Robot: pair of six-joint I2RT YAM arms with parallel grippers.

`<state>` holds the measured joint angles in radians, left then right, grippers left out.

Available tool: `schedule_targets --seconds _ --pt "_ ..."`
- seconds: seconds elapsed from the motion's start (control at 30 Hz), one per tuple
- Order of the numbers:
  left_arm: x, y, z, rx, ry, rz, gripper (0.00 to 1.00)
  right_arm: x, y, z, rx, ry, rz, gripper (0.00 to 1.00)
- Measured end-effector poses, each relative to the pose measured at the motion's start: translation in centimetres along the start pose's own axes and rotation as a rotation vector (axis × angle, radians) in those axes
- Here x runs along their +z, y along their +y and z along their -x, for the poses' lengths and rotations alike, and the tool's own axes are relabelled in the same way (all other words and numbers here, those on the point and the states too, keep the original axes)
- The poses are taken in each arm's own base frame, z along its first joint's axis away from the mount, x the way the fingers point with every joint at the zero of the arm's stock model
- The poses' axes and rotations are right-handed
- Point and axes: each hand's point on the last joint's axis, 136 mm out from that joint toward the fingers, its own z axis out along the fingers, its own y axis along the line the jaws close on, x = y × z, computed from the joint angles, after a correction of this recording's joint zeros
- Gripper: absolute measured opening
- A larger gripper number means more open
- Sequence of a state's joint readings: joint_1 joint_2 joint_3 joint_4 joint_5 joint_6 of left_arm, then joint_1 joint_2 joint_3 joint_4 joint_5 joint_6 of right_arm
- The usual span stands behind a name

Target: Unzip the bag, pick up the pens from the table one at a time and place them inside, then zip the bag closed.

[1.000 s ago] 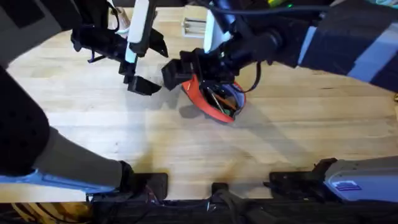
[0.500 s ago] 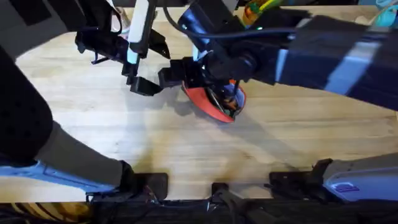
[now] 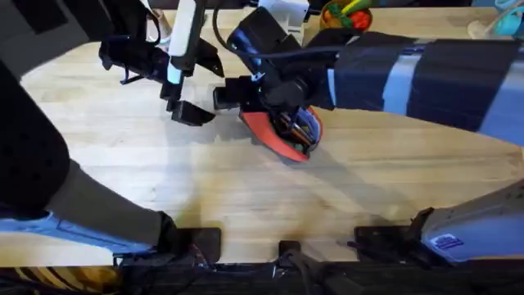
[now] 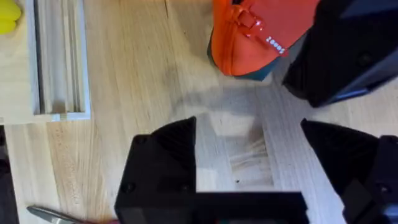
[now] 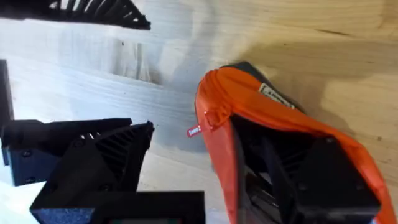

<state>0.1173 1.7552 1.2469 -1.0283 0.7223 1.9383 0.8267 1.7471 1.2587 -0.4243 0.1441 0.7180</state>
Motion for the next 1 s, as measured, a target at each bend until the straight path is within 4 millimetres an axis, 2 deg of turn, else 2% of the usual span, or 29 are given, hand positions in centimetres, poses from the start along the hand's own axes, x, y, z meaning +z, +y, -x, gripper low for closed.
schedule_targets --seconds 0.07,0.17,0.37,0.47,0.57,0.77,0.87,1.0 --pt "0.0 0.0 0.0 0.0 0.0 0.0 0.994 -0.6 0.0 0.4 0.003 -0.015 0.002 0.998" --pt "0.0 -0.1 0.0 -0.002 -0.001 -0.002 0.994 -2.6 0.3 1.4 0.009 -0.057 0.025 0.998" --pt "0.0 -0.2 0.1 -0.005 -0.002 -0.005 0.993 -9.7 1.8 4.8 0.106 -0.197 0.142 0.998" --pt "0.0 0.0 0.0 0.0 0.0 0.0 0.993 -11.7 2.4 5.3 0.206 -0.208 0.194 0.998" --pt "0.0 0.4 -0.2 0.014 0.006 0.015 0.993 -11.2 3.2 4.2 0.293 -0.153 0.218 0.998" --pt "0.0 1.0 -0.4 0.035 0.014 0.037 0.993 -7.5 4.8 0.7 0.324 -0.028 0.189 0.998" --pt "0.0 1.1 -0.4 0.039 0.016 0.04 0.993 -6.0 4.7 -0.1 0.334 0.005 0.163 0.998" --pt "0.0 1.3 -0.5 0.045 0.019 0.046 0.993 -4.5 3.8 -0.1 0.356 0.019 0.129 0.998"
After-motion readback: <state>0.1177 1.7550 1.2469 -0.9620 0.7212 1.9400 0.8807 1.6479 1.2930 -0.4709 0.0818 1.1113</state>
